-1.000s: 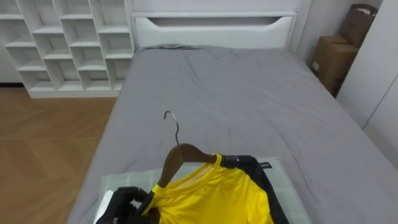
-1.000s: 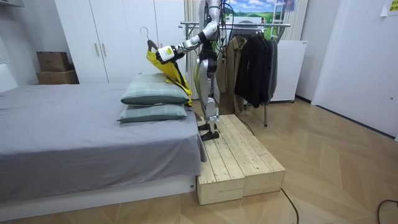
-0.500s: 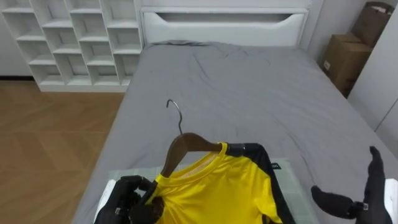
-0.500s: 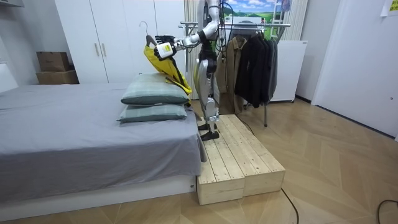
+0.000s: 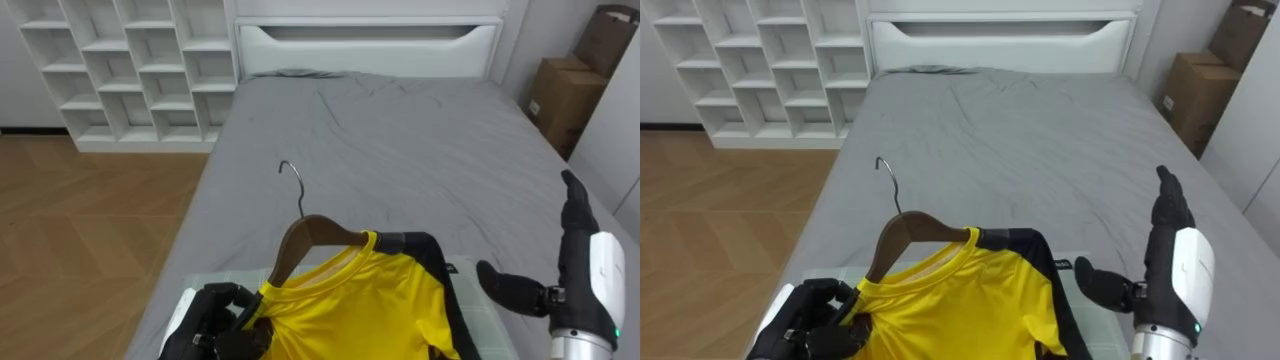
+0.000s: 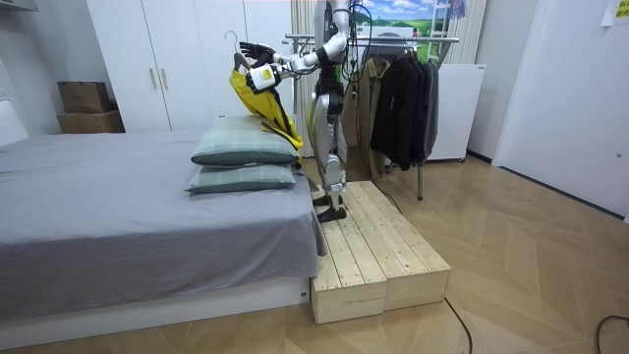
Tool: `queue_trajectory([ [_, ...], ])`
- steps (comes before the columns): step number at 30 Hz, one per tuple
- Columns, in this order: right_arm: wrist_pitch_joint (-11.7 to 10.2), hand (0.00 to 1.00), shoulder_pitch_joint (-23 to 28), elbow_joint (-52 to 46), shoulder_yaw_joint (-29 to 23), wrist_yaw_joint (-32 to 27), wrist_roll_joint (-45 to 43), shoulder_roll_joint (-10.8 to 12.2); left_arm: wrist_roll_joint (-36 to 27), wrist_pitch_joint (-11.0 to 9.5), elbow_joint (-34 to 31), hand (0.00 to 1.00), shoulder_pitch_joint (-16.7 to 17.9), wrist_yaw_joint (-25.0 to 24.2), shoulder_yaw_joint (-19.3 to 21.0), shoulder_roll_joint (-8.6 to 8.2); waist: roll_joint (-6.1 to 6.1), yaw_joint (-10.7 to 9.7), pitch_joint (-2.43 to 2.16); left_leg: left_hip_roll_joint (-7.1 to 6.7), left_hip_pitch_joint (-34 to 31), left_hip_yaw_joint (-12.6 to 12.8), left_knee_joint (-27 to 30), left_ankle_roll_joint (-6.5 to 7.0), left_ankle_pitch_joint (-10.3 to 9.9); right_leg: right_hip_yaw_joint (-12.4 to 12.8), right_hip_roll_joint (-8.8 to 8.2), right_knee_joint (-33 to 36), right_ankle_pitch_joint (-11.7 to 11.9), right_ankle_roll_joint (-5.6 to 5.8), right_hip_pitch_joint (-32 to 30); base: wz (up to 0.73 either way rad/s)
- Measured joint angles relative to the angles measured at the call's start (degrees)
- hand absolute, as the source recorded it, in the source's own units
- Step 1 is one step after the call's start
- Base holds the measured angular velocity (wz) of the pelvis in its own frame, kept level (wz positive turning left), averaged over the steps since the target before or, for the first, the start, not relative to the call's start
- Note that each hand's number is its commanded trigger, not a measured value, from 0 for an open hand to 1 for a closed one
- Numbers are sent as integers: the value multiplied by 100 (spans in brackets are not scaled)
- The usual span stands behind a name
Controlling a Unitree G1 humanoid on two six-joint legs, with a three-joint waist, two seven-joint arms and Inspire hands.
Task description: Hang clothes
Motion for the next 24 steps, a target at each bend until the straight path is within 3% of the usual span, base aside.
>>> queue_trajectory([
  [4,-116,0,-10,-131,224,157,-300,-114,-4,-38,-157,100,-1,-124,-9,17,-24,60,2,0,-31,6,5,1,1,16,0,11,0,0,-21,-2],
  [10,-112,0,-49,-132,647,754,-994,-464,19,-96,-261,100,-2,-256,-15,153,-228,204,37,-2,-56,-8,13,1,1,4,0,-4,-1,0,-45,1],
  [14,-113,0,-49,-132,798,1217,-1104,-687,22,-96,-303,100,-8,-360,-29,210,-299,288,41,-9,-82,-22,25,5,-2,-28,-11,-4,0,1,-50,2],
  [21,-105,0,-136,-131,1151,1827,-1111,-918,16,-100,-329,100,-14,-400,-71,298,-323,316,47,-17,-146,-75,57,10,-5,-66,-14,-1,1,1,-56,4],
  [24,-63,0,-137,-131,1179,1992,-1251,-930,17,-101,-357,100,-20,-400,-76,305,-370,331,77,-17,-183,-118,69,9,-5,-109,-12,-1,1,1,-68,6],
])
